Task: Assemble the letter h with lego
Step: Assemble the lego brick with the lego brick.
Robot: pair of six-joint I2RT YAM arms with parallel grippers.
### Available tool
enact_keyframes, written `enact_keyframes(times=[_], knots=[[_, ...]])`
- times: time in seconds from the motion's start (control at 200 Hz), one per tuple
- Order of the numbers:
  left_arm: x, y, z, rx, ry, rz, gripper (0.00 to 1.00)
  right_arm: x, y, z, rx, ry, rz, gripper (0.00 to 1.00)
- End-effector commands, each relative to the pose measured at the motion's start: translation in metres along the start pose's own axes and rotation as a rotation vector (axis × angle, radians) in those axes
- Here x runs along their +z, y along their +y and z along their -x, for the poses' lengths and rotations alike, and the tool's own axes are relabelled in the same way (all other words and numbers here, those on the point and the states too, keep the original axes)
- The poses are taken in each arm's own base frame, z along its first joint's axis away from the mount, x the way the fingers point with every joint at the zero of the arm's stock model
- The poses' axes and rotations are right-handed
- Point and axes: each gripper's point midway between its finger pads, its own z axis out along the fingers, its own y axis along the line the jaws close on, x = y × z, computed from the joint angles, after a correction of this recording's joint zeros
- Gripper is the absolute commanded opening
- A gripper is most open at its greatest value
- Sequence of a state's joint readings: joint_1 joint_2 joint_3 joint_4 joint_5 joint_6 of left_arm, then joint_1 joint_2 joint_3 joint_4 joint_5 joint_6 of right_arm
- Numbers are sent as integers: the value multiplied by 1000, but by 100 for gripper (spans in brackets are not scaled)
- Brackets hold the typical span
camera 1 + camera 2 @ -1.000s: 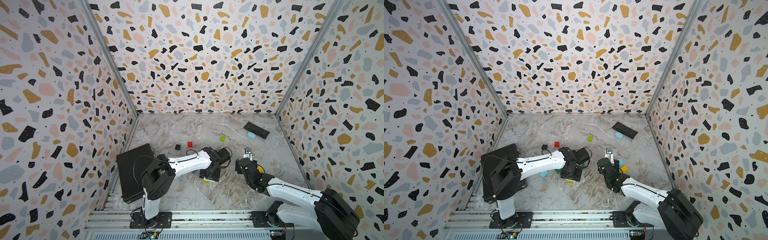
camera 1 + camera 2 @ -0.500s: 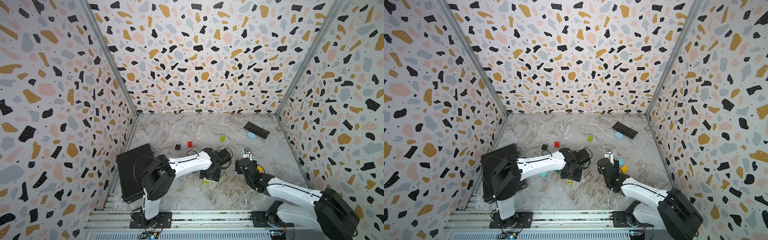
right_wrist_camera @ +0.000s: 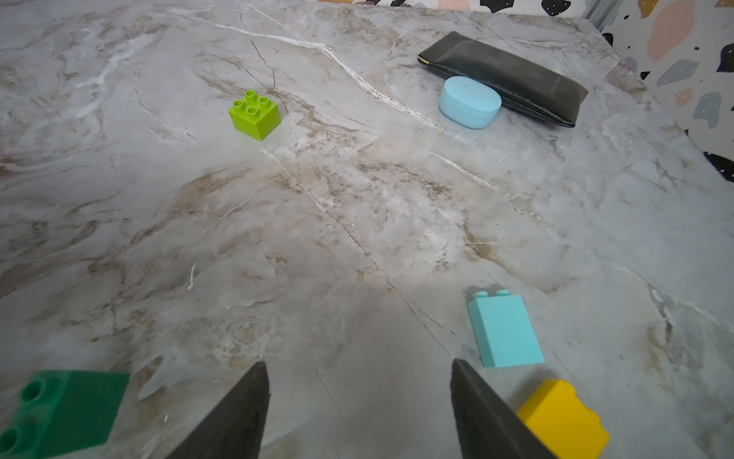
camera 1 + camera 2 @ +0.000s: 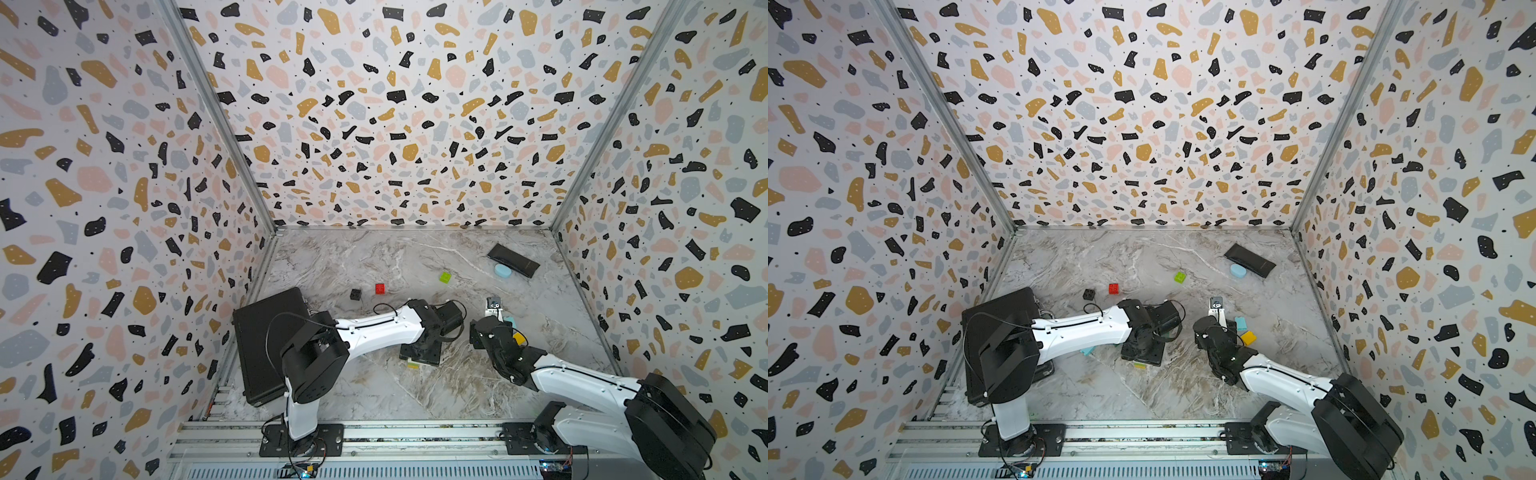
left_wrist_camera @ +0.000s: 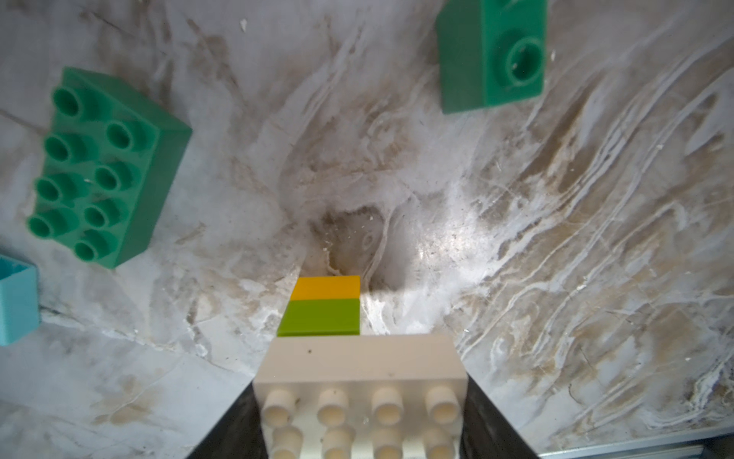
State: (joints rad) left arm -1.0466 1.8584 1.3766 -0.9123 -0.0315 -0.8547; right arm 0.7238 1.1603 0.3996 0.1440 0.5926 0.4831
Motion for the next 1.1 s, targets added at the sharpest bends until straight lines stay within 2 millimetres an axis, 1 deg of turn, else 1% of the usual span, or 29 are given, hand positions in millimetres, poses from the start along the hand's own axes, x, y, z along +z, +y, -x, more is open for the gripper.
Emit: enact_keyframes(times=[0.0,0.085,0.24,0.33,0.41,0.546,0.611,0.686,0.786,0.971,1.091], knots=[[0,0,-8,-3,-2,-18,0,-2,7,18,18,-32,15,73],[2,0,-9,-4,11,-17,0,-1,7,19,17,-32,14,73],[20,-4,-18,18,66,-33,0,0,8,18,13,-28,14,73],[31,-5,-25,61,106,-37,0,0,8,17,13,-26,16,73],[39,0,-28,82,142,8,0,1,8,17,14,-25,16,73],[50,3,-32,98,171,25,0,1,8,17,11,-24,16,73],[52,4,-31,89,179,27,0,0,7,17,12,-25,13,73],[47,7,-24,64,166,21,0,0,7,17,14,-27,12,73],[29,10,-10,34,134,15,0,1,7,16,16,-26,13,73],[-7,16,27,-45,66,8,0,5,10,12,22,-11,19,73],[-24,19,51,-86,32,11,0,7,12,10,32,0,17,73]])
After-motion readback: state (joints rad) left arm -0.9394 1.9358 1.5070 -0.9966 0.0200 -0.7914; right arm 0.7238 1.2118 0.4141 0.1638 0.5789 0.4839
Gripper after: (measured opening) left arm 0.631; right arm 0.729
